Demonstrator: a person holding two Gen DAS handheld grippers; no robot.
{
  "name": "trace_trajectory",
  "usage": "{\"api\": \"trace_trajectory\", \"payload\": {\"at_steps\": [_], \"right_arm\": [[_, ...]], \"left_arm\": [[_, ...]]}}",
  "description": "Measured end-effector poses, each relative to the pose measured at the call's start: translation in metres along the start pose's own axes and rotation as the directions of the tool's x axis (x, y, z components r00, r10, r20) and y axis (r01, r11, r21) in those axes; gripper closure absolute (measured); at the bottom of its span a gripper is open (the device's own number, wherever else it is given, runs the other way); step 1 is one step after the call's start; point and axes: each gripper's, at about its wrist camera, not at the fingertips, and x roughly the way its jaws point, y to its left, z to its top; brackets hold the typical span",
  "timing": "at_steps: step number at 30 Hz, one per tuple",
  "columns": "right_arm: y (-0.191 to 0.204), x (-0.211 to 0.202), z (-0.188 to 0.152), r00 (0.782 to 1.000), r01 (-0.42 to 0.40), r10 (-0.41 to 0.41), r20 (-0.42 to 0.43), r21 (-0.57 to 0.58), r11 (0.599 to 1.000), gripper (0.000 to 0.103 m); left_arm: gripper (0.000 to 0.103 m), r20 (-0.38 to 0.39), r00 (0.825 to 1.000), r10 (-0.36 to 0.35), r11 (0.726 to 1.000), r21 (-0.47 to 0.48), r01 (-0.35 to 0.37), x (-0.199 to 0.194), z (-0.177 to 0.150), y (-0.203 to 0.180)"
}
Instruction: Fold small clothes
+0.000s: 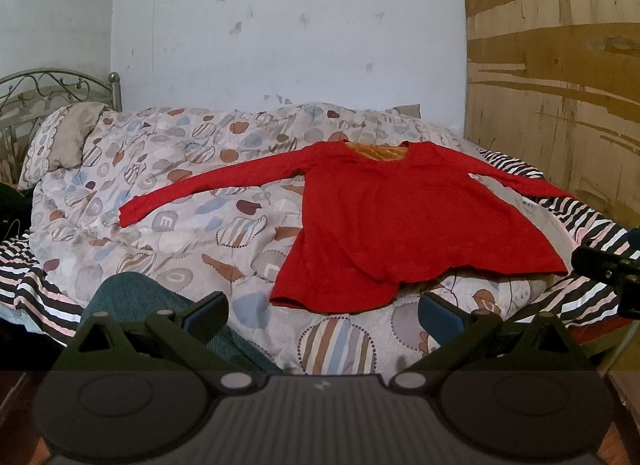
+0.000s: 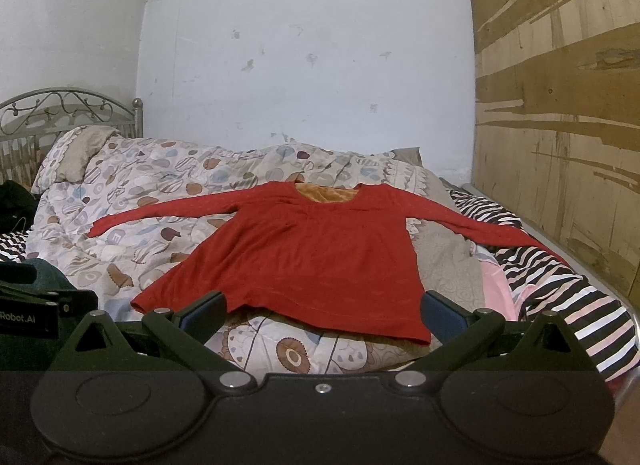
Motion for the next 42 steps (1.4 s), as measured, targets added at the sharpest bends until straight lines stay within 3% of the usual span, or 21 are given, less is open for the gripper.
{"api": "trace_trajectory", "payload": {"at_steps": [42], "right_arm": [[-0.0003,0.0013,0.0002,1.0,-0.001,0.001,-0.009,0.002,1.0,0.0]], "left_arm": [[0.0,-0.017,1.0,0.002,1.0,0.004,-0.002,0.003,0.0029,-0.0019]]}}
